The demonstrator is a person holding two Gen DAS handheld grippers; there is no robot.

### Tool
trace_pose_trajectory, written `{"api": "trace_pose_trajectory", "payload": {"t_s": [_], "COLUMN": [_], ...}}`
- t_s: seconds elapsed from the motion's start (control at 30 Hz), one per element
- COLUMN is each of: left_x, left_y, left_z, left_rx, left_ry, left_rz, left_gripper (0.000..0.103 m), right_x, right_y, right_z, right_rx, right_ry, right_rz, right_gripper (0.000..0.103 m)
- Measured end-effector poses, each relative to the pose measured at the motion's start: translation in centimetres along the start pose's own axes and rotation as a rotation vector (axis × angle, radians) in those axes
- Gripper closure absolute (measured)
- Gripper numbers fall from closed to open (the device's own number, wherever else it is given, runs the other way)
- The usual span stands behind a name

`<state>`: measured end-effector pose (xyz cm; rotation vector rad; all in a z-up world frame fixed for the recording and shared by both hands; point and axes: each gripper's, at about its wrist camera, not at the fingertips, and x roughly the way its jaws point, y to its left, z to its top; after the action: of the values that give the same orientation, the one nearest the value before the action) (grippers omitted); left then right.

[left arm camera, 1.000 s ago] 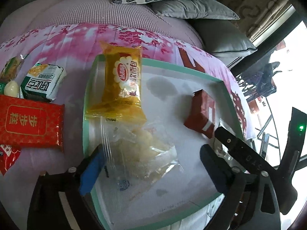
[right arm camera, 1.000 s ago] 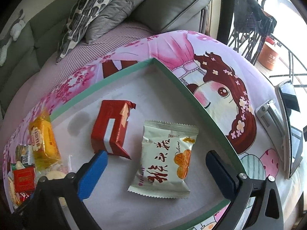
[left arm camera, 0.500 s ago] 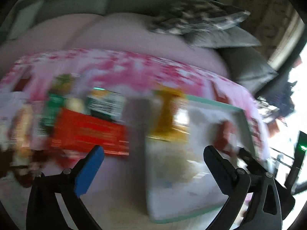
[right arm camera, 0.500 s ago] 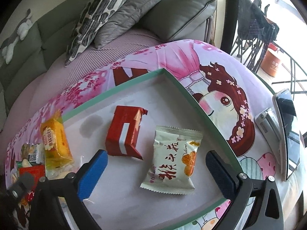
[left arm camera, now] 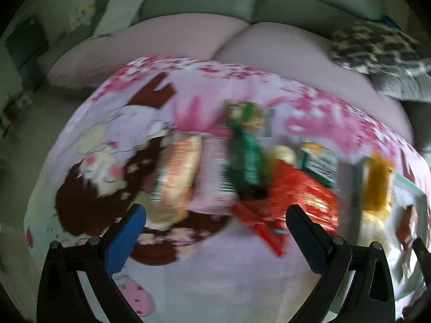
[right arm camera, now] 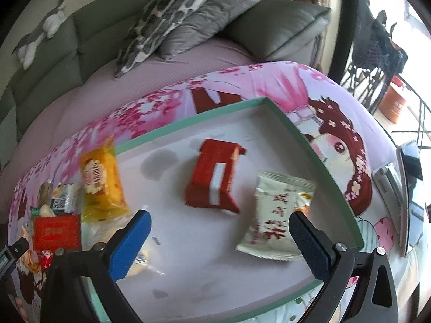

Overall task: Organize snacks
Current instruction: 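Move both tools back over the snack pile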

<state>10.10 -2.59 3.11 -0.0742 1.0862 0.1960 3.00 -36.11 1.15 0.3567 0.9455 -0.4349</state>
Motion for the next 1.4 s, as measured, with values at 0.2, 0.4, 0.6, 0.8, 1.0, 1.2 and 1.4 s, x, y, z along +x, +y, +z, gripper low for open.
{"api": "trace_pose_trajectory", "payload": {"t_s": [0.2, 0.4, 0.6, 0.8, 1.0, 1.2, 1.4], "left_x": [-0.2, -0.5, -0.7, -0.1, 0.7, 2.2, 3.6], "left_y": [3.4, 5.1, 6.8, 9.1, 10.5, 9.6, 9.4], "left_z": [0.4, 0.6, 0.8, 0.9, 1.0, 1.5, 1.9], "left_rx": [-0.038, -0.064, -0.095, -0.131, -0.159, -0.117, -0.125], "left_ry": [-0.060, -0.101, -0.138, -0.125, -0.108, -0.034, 0.031], "left_rz": [0.045, 0.018, 0.003, -0.011, -0.021, -0.066, -0.112], "left_gripper": [0.000, 0.000, 0.000, 0.000, 0.000, 0.000, 0.000], "right_x": [-0.6, -1.4, -2.1, -2.4, -1.9, -0.7, 0.6], "right_y": [3.0, 7.0, 11.7, 15.3, 17.4, 18.1, 19.2], "right_z": [-0.5, -1.7, -3.4, -4.9, -6.0, -6.3, -7.0], "right_rx": [-0.066, -0.171, -0.277, -0.346, -0.401, -0.451, -0.571], "right_ry": [-0.010, -0.030, -0.048, -0.051, -0.030, -0.029, -0.049], "right_rz": [0.041, 0.105, 0.222, 0.325, 0.339, 0.273, 0.122], "right_gripper": [0.000, 0.000, 0.000, 0.000, 0.000, 0.000, 0.000]}}
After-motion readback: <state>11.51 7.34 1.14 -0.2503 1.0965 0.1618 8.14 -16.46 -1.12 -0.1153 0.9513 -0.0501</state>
